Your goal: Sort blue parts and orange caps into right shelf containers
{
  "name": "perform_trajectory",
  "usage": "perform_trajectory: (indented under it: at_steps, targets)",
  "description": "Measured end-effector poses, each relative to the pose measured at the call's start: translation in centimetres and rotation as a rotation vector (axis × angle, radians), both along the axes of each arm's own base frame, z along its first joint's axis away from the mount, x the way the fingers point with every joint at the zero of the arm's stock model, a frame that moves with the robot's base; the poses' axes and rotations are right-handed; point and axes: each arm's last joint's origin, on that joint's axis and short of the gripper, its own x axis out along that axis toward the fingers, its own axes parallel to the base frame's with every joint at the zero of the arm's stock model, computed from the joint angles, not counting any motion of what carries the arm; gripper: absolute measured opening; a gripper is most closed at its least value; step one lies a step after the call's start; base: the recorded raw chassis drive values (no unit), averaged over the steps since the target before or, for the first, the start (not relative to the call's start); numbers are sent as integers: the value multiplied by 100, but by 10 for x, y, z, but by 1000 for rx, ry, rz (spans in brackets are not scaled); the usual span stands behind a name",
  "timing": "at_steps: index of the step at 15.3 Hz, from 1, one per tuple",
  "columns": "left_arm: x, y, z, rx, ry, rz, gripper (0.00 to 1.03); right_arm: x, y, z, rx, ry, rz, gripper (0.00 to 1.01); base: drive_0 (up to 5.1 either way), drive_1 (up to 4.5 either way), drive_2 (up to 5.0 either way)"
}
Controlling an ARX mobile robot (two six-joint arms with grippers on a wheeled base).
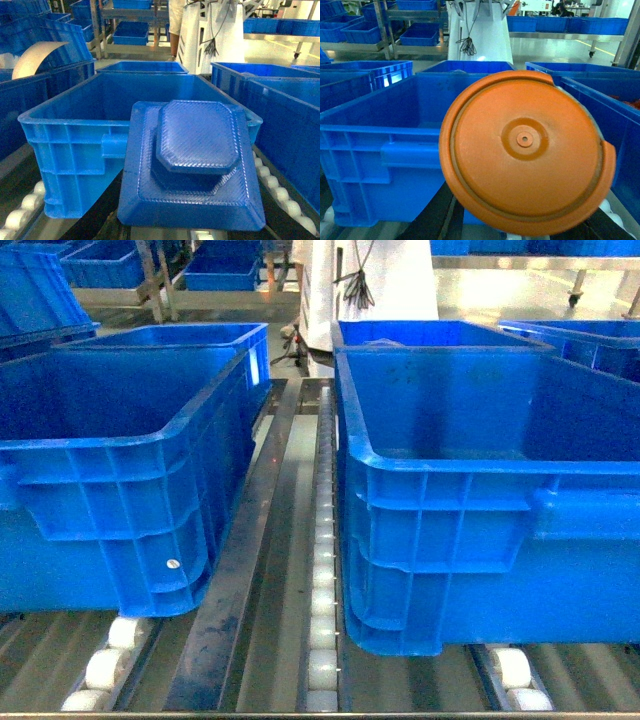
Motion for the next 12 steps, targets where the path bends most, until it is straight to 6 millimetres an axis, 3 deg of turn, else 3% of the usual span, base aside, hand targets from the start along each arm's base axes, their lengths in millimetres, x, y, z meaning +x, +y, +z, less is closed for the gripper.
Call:
perform_trajectory:
  at_steps: [12]
  targets:
    - [0,0,0,0,-1,-1,43,0,0,0,0,1,0,41,0,0,0]
